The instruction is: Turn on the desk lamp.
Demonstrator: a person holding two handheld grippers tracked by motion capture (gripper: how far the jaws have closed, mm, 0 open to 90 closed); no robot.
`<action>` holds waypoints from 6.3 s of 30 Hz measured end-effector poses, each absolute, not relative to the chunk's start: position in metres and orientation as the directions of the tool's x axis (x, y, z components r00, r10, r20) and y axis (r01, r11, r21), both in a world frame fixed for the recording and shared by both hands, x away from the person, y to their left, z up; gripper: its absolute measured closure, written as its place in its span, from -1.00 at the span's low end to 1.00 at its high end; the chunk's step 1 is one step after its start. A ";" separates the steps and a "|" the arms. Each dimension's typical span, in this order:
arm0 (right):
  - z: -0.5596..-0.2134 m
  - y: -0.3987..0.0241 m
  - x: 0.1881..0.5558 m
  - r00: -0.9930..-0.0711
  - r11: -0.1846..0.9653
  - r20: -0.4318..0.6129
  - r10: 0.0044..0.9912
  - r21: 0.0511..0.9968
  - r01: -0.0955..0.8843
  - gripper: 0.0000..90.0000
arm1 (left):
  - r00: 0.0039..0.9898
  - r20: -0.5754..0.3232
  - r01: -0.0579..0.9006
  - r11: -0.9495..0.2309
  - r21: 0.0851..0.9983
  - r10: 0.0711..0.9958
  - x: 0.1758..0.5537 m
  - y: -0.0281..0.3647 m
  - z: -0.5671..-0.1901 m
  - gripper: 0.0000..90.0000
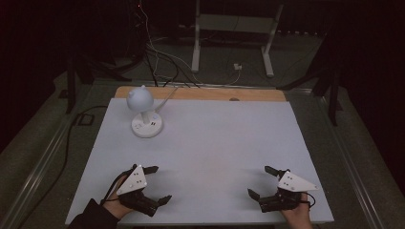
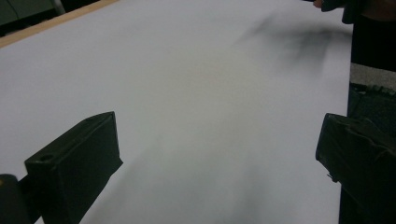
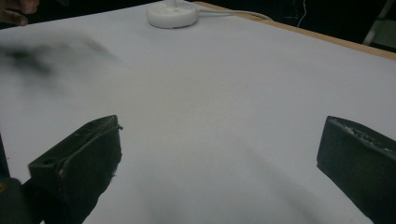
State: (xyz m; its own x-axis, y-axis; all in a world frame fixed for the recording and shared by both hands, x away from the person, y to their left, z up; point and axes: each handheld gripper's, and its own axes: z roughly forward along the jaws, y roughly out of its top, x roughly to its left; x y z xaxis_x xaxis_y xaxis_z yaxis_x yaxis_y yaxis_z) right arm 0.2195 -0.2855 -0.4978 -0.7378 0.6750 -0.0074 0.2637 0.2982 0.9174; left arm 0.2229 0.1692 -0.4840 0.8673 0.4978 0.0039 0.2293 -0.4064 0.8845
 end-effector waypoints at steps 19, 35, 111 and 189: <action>-0.498 -0.286 0.219 -0.737 0.291 0.000 0.676 0.918 0.268 -1.00 | 0.813 0.003 0.242 -0.343 0.908 0.582 0.247 0.165 -0.455 -0.99; -0.497 -0.287 0.219 -0.738 0.290 0.000 0.675 0.920 0.265 -1.00 | 0.703 0.015 0.266 -0.282 0.922 0.711 0.275 0.171 -0.444 -0.99; -0.499 -0.285 0.219 -0.747 0.288 0.013 0.665 0.918 0.273 -1.00 | 0.217 -0.023 0.522 -0.096 0.848 0.976 0.369 0.179 -0.488 0.65; -0.501 -0.285 0.219 -0.747 0.298 0.017 0.664 0.911 0.286 -1.00 | 0.258 0.086 0.498 -0.209 0.842 0.962 0.392 0.184 -0.522 1.00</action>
State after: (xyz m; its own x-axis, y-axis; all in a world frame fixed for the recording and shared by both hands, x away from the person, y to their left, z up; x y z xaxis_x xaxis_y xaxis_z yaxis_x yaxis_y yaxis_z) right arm 0.2195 -0.2846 -0.5009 -0.7472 0.6644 0.0171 0.2856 0.2977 0.9109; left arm 0.3924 0.1844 -0.5221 0.2581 0.9623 0.0857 0.4980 -0.2086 0.8417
